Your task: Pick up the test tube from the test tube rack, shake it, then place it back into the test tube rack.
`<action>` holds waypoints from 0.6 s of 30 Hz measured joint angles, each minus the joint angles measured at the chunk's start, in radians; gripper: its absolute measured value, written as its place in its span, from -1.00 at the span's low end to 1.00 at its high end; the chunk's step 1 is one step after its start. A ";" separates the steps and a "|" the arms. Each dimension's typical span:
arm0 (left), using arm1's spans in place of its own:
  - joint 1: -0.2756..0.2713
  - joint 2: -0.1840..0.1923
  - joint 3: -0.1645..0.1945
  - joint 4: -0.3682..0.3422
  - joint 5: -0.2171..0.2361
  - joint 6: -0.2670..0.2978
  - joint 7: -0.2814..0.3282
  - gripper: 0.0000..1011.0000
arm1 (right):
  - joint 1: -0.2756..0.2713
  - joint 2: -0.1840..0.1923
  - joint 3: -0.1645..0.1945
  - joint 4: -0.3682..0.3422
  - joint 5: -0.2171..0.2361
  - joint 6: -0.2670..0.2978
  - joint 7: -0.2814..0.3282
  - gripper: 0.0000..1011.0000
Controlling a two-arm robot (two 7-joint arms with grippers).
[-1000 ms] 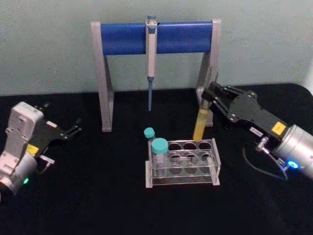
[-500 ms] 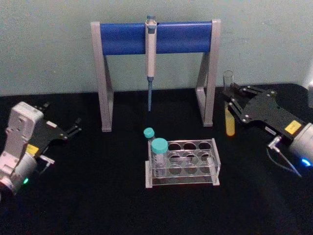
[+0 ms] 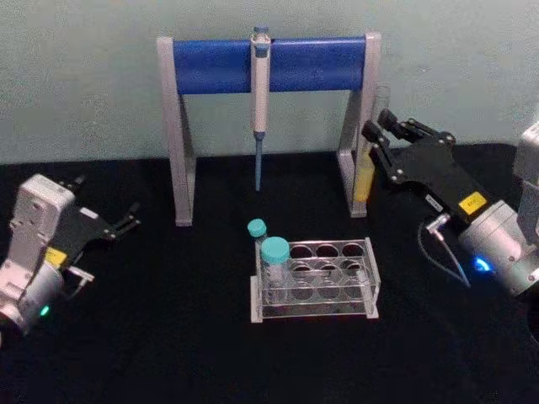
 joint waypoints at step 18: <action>0.000 0.000 0.000 0.000 0.000 0.000 0.000 0.98 | 0.000 0.097 -0.002 0.010 0.370 0.158 0.334 -0.58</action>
